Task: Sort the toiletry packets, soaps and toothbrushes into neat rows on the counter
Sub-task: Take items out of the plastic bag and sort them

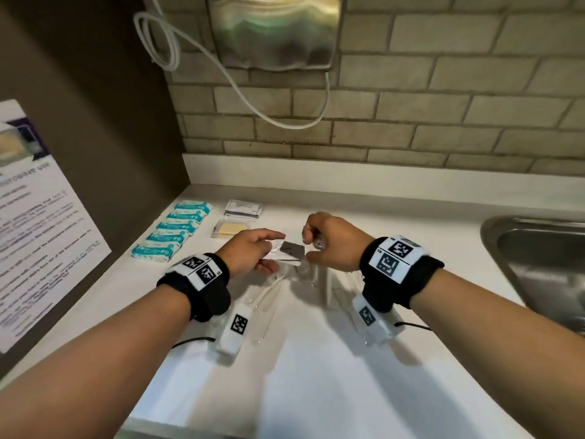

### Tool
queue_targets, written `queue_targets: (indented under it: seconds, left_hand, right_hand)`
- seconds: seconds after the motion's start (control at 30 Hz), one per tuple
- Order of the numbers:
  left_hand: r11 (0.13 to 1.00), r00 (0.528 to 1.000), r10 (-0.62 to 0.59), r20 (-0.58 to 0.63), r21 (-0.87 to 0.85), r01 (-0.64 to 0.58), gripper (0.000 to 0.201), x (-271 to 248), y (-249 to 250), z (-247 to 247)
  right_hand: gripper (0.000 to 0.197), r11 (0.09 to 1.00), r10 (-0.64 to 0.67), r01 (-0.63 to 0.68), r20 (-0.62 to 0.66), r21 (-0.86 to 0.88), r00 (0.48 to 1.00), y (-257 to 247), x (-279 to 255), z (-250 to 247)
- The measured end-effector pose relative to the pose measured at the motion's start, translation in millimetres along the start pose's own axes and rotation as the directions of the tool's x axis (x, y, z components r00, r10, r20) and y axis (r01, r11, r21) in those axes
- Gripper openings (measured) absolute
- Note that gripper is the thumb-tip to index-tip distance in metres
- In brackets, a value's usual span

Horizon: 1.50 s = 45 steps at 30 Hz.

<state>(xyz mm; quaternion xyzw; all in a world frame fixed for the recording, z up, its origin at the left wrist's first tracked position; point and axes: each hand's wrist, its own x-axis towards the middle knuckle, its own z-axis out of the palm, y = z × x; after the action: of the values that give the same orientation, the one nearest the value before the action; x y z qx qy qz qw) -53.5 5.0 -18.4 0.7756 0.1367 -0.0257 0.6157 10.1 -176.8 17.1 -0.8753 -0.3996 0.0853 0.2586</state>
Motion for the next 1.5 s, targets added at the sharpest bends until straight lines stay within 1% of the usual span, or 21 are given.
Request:
queue_targets:
  seconds: [0.07, 0.1, 0.2, 0.27, 0.4, 0.57, 0.63, 0.7, 0.77, 0.8, 0.87, 0.9, 1.0, 1.1, 1.17, 1.23, 1.33, 1.5]
  left_hand:
    - [1.0, 1.0, 0.003, 0.023, -0.025, -0.003, 0.032, 4.3, 4.7, 6.2]
    - [0.999, 0.999, 0.007, 0.031, -0.039, -0.006, 0.031, 6.7, 7.2, 9.0]
    - [0.998, 0.997, 0.032, 0.065, -0.059, -0.028, 0.032, 10.8, 12.0, 14.1]
    - [0.996, 0.997, 0.03, 0.07, -0.081, -0.025, 0.035, 13.9, 13.2, 15.9]
    - [0.994, 0.997, 0.02, 0.075, -0.109, -0.011, 0.038, 18.5, 12.6, 18.8]
    - [0.983, 0.995, 0.003, 0.103, -0.184, 0.016, 0.034, 27.5, 20.4, 23.5]
    - [0.977, 0.994, -0.004, 0.109, -0.214, 0.027, 0.038, 31.7, 24.2, 25.7]
    - [0.973, 0.992, -0.012, 0.124, -0.226, 0.04, 0.045, 36.1, 26.2, 28.3]
    - [0.971, 0.991, -0.01, 0.134, -0.234, 0.041, 0.044, 39.6, 28.3, 31.8]
    - [0.972, 0.992, -0.001, 0.128, -0.231, 0.03, 0.038, 41.4, 29.3, 33.2]
    - [0.982, 0.993, 0.034, 0.113, -0.189, -0.012, 0.02, 44.6, 29.1, 35.7]
    - [0.987, 0.992, 0.053, 0.117, -0.156, -0.034, 0.019, 45.5, 28.9, 36.7]
    - [0.99, 0.982, 0.11, 0.154, -0.108, -0.094, 0.028, 52.4, 31.4, 41.2]
    - [0.985, 0.972, 0.168, 0.165, -0.075, -0.157, 0.028, 56.9, 38.3, 43.7]
    - [0.984, 0.964, 0.177, 0.199, -0.036, -0.174, 0.026, 58.9, 42.0, 43.7]
    - [0.985, 0.962, 0.167, 0.218, 0.015, -0.174, 0.024, 58.7, 45.9, 41.7]
    - [0.981, 0.968, 0.172, 0.182, 0.055, -0.185, 0.023, 59.5, 51.6, 34.1]
    - [0.96, 0.954, 0.258, 0.151, 0.068, -0.271, 0.016, 57.9, 60.5, 16.2]
  right_hand:
    - [0.018, 0.999, -0.031, 0.032, -0.028, 0.039, 0.999, 1.6, -0.3, -4.7]
    - [0.023, 0.998, -0.029, 0.031, -0.04, 0.055, 0.999, 4.0, -0.1, -5.6]
    - [0.052, 0.997, 0.018, -0.013, -0.066, 0.077, 0.998, 12.5, 0.8, -4.8]
    - [0.061, 0.997, 0.036, -0.03, -0.081, 0.076, 0.996, 19.1, 1.7, -4.5]
    - [0.062, 0.998, 0.056, -0.052, -0.091, 0.045, 0.994, 30.9, 7.5, -1.3]
    - [0.062, 0.997, 0.052, -0.048, -0.081, 0.06, 0.995, 38.6, 15.8, -1.0]
    - [0.064, 0.997, 0.048, -0.043, -0.071, 0.07, 0.996, 40.1, 17.7, -4.9]
    - [0.065, 0.999, 0.036, -0.034, -0.063, 0.026, 0.997, 42.3, 19.3, -8.4]
    - [0.064, 0.999, 0.022, -0.023, -0.065, -0.025, 0.998, 45.2, 20.9, -11.0]
    - [0.064, 0.999, 0.022, -0.024, -0.066, -0.037, 0.998, 46.8, 22.1, -11.9]
    - [0.065, 0.999, 0.028, -0.031, -0.064, -0.039, 0.998, 49.4, 22.2, -13.8]
    - [0.067, 0.998, 0.038, -0.041, -0.062, -0.051, 0.997, 50.6, 21.9, -14.4]
    - [0.072, 0.995, 0.056, -0.06, -0.045, -0.086, 0.997, 54.9, 21.3, -19.6]
    - [0.065, 0.993, 0.114, -0.114, 0.004, 0.044, 0.993, 56.1, 19.2, -32.8]
    - [0.056, 0.984, 0.14, -0.144, 0.042, 0.103, 0.989, 55.7, 20.0, -41.2]
    - [0.048, 0.983, 0.148, -0.155, 0.068, 0.099, 0.987, 54.3, 23.6, -46.3]
    - [0.042, 0.987, 0.145, -0.149, 0.067, 0.062, 0.987, 47.5, 32.8, -49.2]
    - [0.03, 0.99, 0.132, -0.133, 0.022, 0.049, 0.991, 28.4, 49.9, -47.4]
